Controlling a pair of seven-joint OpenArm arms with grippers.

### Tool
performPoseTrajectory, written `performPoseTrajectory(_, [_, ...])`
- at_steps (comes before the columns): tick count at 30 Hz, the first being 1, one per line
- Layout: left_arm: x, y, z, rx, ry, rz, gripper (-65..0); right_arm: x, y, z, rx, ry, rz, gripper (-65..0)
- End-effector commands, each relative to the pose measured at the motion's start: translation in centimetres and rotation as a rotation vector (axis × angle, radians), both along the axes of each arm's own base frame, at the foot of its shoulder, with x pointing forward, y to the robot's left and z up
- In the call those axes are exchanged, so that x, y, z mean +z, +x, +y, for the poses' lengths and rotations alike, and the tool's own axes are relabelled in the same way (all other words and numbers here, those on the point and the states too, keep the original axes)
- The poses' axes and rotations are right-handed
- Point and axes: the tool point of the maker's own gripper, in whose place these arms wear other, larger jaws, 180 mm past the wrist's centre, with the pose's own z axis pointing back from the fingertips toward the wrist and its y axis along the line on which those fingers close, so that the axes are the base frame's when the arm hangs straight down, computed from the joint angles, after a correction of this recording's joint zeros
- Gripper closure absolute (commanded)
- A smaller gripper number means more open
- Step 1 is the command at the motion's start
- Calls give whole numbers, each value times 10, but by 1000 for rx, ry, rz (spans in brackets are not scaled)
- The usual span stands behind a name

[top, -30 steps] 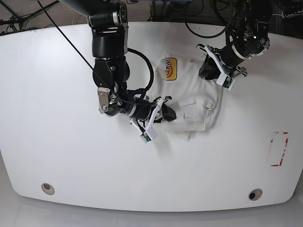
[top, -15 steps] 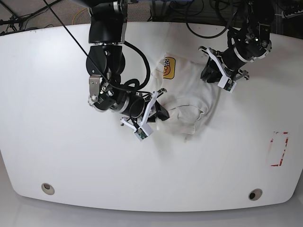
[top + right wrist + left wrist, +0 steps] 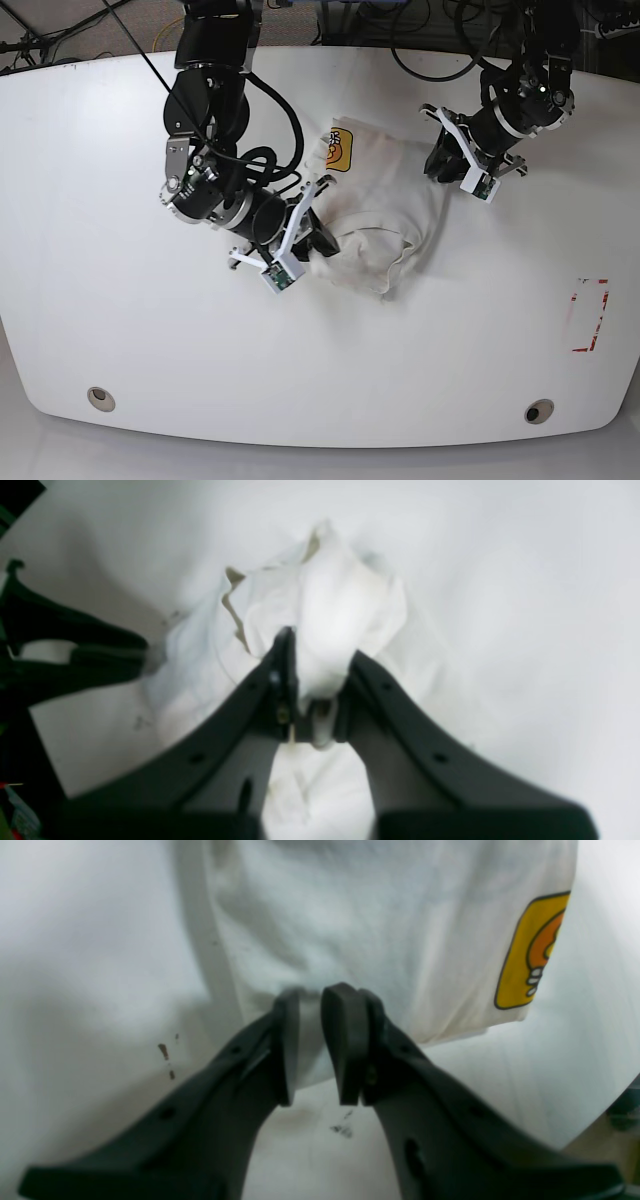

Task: Fold the T-shirt properly
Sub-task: 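Fold the shirt edge with the right gripper toward the left gripper, then regrasp the shirt with both grippers at its two sides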

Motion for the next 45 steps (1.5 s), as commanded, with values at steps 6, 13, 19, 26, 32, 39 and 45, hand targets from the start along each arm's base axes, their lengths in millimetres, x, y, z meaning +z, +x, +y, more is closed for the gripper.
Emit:
performPoseTrajectory(6, [9,2,-9,-26,-23,-34,-114,-13,23,-29,-63,3,34,-6])
performPoseTrajectory(13, [7,-2,-17,-50,-29,-23,-114,-37,39,-43,-81,12,98,-35])
performPoseTrajectory(19, [7,-3,-19,-53,-36,-22,-114,-48,55,-47,-89,27,135,-328])
performPoseTrajectory(26, [7,-4,-24,-67,-41,-20,-114,-47,69,-60,-103,18,130,-650])
performPoseTrajectory(32, [10,-1,-25,-70,-45,-32,-114,-30,74,-79,-119,-17,66,-650])
performPoseTrajectory(39, [33,17,-30,-80,-49,-111,-114,-3,52,-83,-107,-98,-24,-650])
performPoseTrajectory(45, [61,48,-36,-70,-70,-210,-114,15,22,-67,-87,-105,-91,-650])
